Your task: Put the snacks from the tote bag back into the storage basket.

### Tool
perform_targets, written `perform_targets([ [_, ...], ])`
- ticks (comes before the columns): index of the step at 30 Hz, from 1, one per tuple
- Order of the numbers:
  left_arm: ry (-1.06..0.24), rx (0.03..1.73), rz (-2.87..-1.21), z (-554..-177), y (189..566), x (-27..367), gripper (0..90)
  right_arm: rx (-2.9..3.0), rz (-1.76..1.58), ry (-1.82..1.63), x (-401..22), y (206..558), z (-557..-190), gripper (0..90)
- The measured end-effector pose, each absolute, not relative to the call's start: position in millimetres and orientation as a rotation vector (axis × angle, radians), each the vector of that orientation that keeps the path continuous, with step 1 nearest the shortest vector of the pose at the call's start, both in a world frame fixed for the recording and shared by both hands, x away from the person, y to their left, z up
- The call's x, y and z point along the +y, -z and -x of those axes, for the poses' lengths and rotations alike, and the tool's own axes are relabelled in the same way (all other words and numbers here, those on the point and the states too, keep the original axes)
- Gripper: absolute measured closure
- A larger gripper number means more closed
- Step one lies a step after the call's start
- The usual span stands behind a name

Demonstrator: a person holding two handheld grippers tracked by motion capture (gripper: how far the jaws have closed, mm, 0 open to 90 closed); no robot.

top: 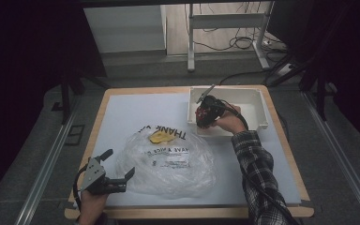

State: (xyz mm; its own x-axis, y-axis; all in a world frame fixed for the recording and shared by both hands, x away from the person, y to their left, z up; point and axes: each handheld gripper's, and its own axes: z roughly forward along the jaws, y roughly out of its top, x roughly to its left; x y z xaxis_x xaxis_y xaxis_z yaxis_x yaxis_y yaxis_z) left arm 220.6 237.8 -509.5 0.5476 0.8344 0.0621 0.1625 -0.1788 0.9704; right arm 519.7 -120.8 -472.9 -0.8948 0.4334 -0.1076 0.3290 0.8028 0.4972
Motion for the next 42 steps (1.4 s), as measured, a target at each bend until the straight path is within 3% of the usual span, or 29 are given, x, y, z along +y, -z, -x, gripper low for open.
perform_targets([
  [42, -0.758, 0.846, -1.678, -219.1, 509.6, 237.4, 0.1, 2.815, -0.626, -0.677, -103.7, 495.6, -550.2, 25.8],
])
